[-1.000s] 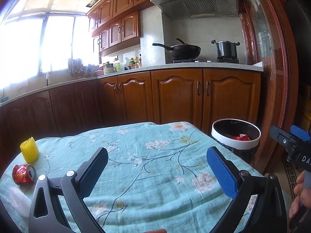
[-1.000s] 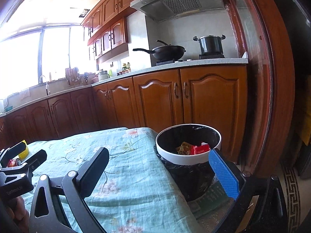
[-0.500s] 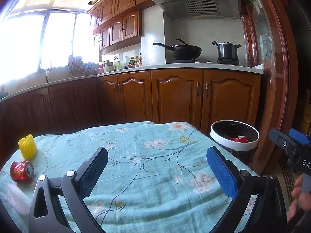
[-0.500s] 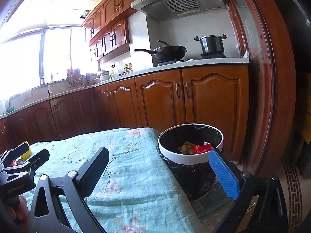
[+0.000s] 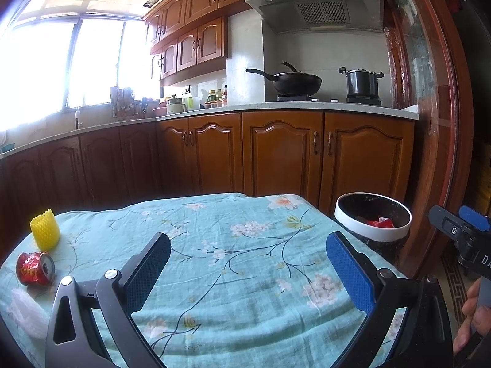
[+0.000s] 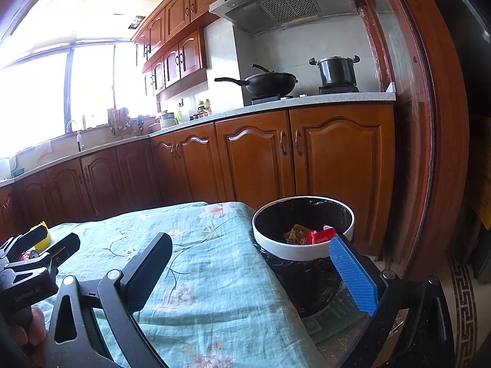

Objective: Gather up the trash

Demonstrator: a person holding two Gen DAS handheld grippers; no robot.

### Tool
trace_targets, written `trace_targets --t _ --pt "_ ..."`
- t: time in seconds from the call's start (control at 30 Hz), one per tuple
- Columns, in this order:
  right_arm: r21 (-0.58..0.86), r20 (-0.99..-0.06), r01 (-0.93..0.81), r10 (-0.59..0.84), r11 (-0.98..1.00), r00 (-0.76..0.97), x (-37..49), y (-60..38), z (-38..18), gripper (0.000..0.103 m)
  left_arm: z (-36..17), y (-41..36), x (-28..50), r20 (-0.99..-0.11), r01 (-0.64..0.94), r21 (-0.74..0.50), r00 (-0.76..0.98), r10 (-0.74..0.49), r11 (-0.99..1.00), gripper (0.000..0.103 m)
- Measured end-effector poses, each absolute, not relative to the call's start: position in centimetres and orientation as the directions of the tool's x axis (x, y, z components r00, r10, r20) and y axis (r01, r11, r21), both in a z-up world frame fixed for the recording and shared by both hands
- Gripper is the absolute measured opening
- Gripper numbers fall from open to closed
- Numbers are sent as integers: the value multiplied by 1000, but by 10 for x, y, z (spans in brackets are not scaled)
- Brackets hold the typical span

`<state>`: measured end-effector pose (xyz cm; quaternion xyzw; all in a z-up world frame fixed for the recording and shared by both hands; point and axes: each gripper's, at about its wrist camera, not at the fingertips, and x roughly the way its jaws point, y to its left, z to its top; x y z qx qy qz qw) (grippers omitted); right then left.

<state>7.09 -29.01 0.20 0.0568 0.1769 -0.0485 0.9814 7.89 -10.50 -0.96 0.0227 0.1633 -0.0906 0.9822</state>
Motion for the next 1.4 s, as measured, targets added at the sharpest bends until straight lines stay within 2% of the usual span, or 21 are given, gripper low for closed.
trace_targets --t 1.4 --pt "98 -338 105 -66 990 939 70 -286 7 103 -11 -93 91 -346 224 8 915 -207 975 102"
